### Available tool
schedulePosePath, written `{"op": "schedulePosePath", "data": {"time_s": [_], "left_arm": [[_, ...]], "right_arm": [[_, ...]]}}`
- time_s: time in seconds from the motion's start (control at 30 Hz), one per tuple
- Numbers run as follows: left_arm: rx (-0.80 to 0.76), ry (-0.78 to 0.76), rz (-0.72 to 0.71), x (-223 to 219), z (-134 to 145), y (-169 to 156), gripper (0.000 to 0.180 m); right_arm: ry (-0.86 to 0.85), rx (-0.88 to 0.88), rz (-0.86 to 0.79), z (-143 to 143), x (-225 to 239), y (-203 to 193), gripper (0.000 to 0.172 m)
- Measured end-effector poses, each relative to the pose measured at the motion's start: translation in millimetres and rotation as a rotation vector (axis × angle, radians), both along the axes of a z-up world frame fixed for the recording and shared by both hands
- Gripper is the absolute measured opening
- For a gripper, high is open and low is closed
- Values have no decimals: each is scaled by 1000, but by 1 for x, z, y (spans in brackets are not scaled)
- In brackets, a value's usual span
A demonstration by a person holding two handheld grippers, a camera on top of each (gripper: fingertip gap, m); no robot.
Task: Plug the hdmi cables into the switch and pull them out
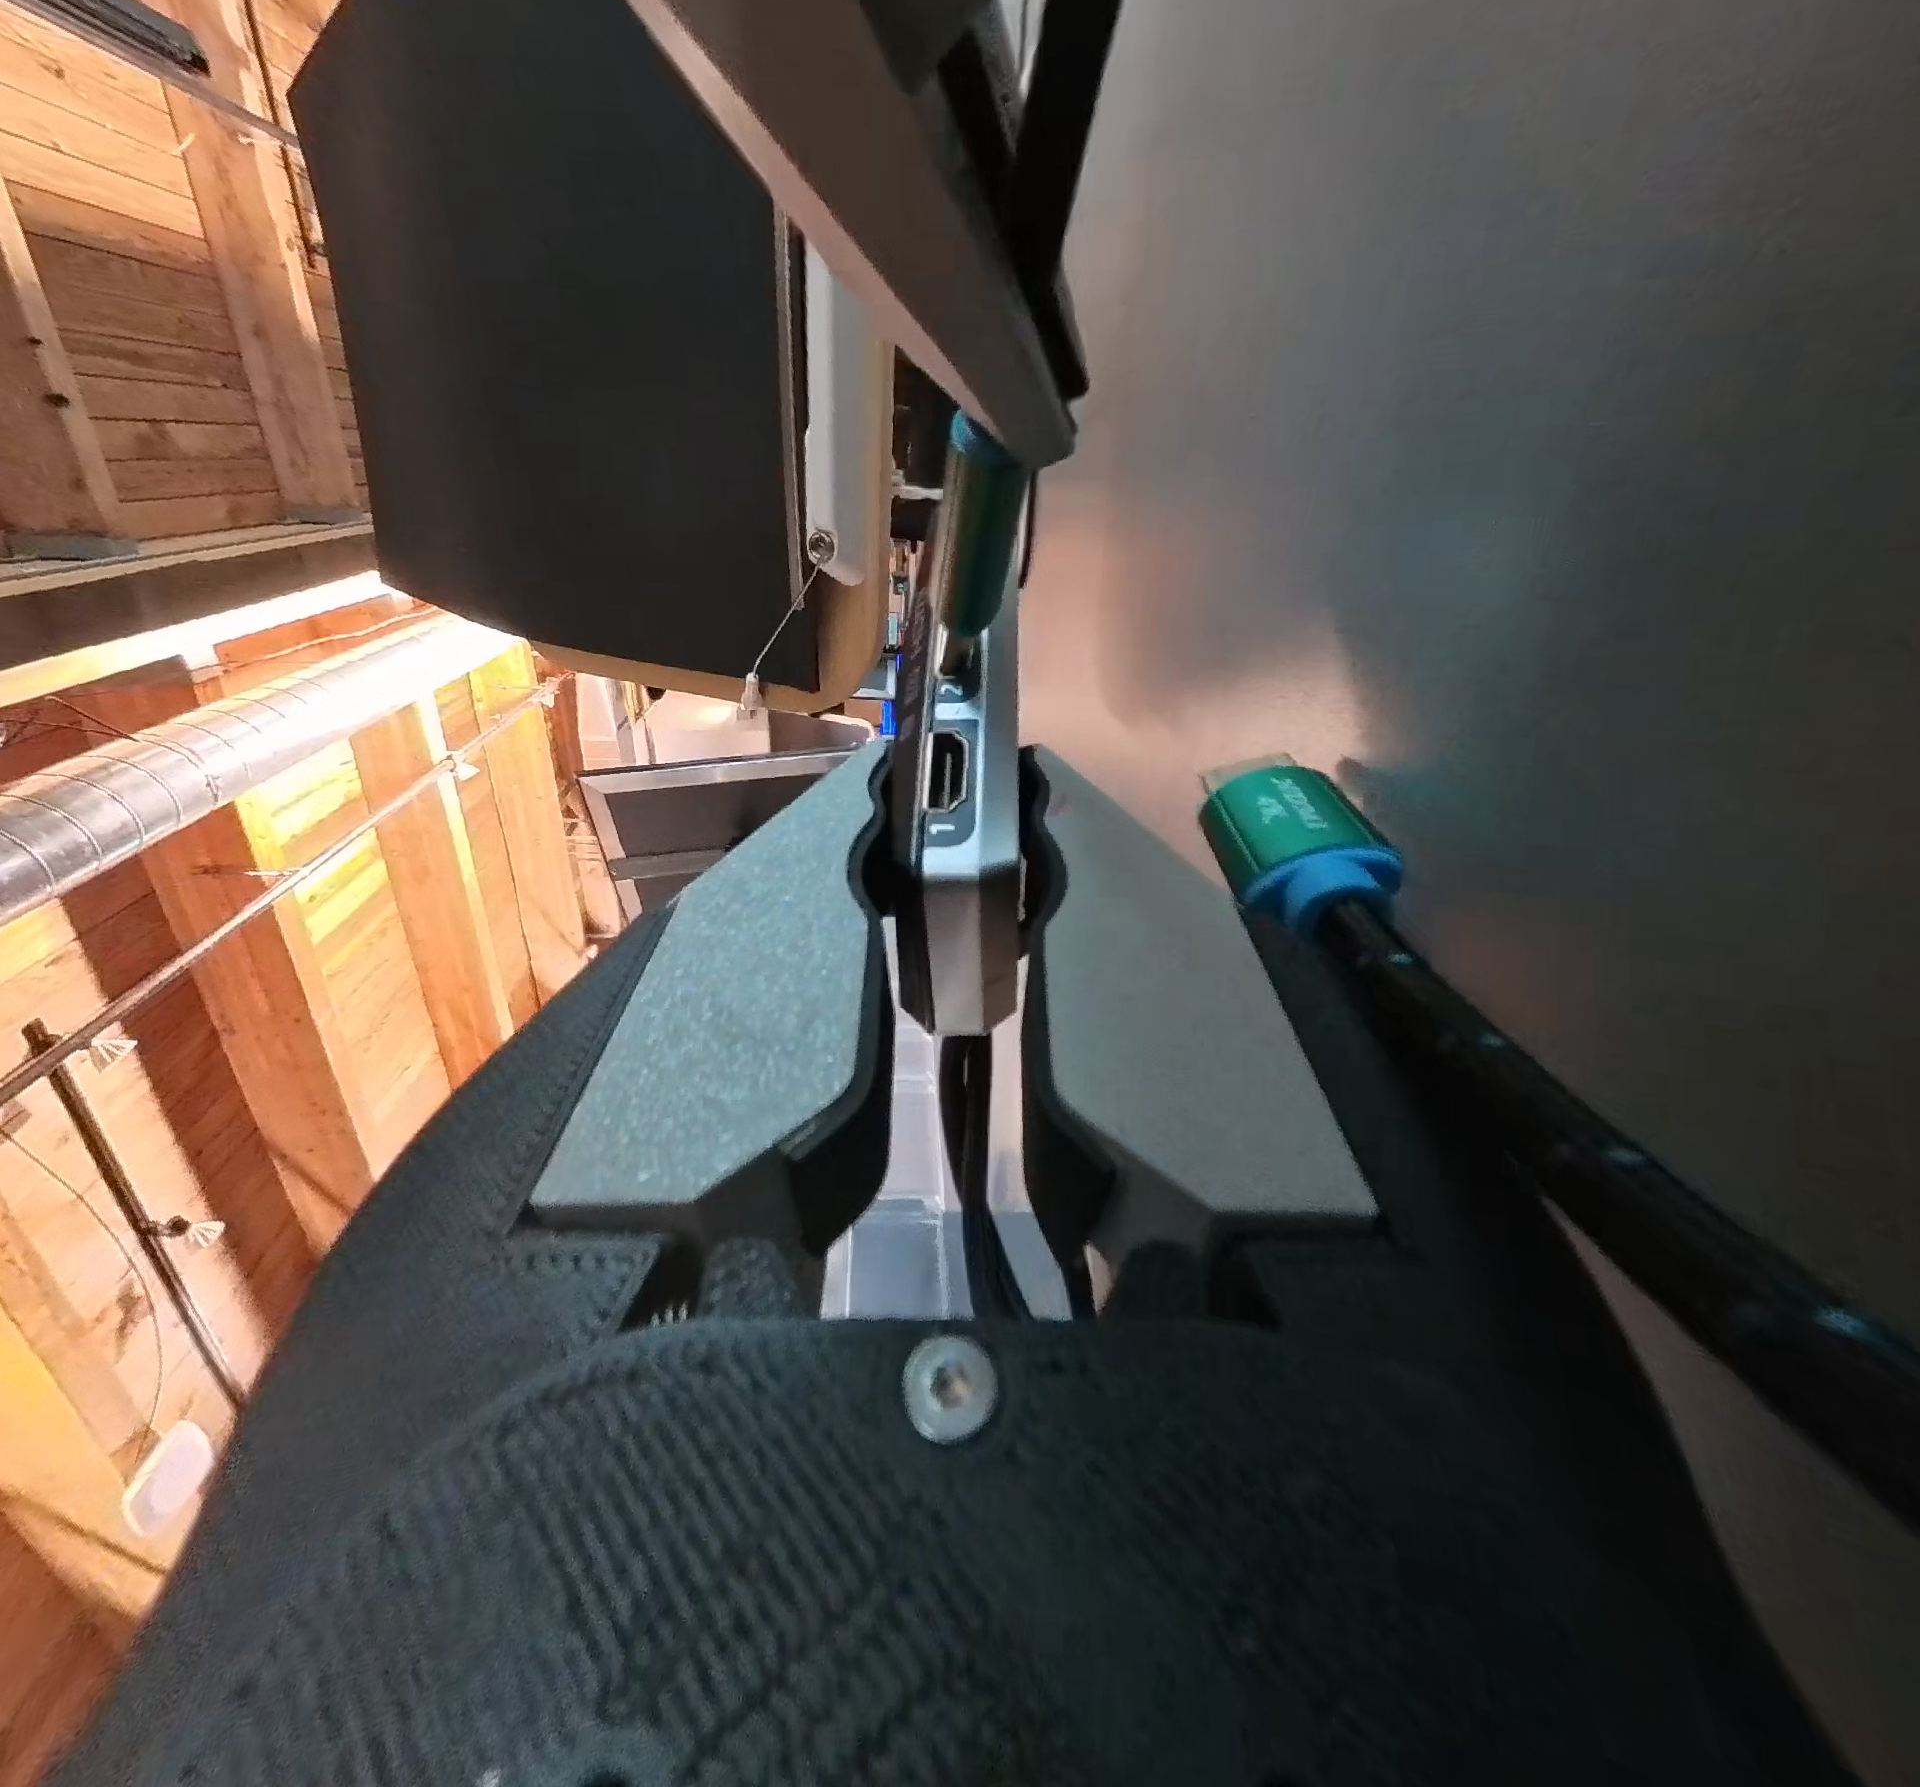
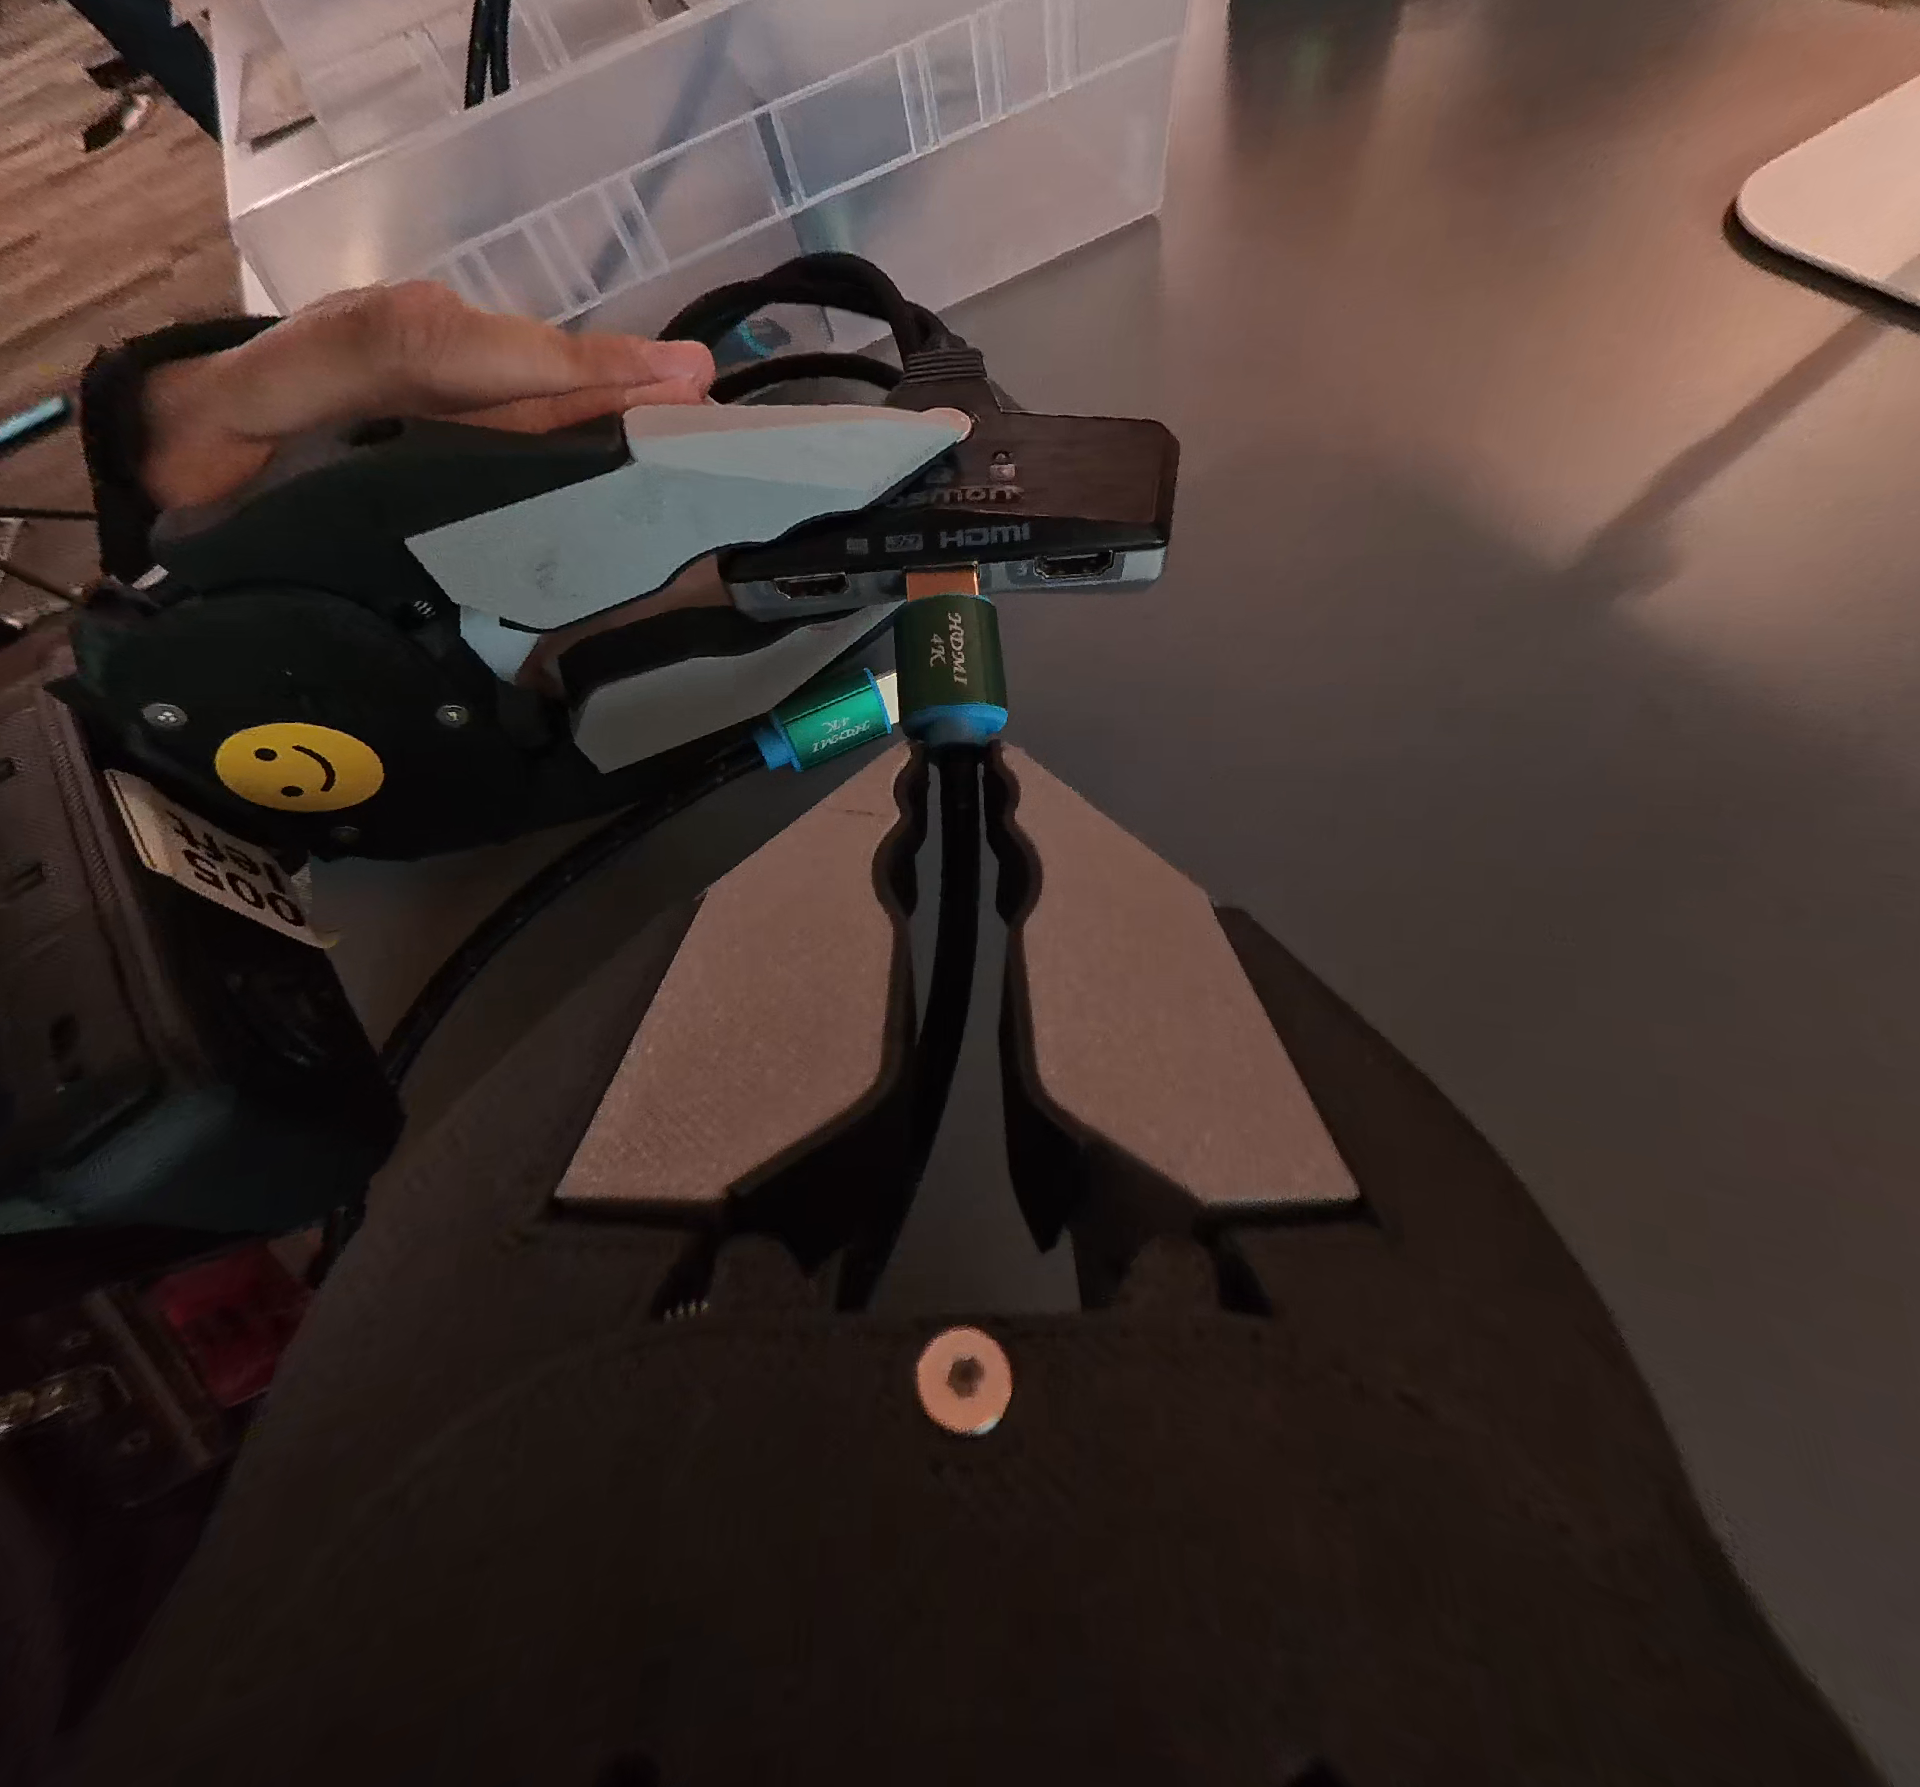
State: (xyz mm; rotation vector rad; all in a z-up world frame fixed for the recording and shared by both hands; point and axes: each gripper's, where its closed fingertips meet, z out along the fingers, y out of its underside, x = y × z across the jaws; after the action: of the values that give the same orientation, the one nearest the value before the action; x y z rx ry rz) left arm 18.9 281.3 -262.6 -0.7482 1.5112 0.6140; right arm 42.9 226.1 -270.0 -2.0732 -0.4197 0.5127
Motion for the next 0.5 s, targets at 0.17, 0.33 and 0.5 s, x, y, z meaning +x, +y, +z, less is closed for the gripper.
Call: {"op": "schedulePosePath", "data": {"time_s": [0.17,0.33,0.5], "left_arm": [[2,13,-23,0,-1,-3,19],[-39,2,-78,1,-2,-9,19],[-63,29,-121,1,-8,-16,18]], "right_arm": [[-7,4,18,2,-1,-2,7],[-28,18,38,3,-2,-4,7],[-34,-11,76,-1,-3,-9,7]]}}
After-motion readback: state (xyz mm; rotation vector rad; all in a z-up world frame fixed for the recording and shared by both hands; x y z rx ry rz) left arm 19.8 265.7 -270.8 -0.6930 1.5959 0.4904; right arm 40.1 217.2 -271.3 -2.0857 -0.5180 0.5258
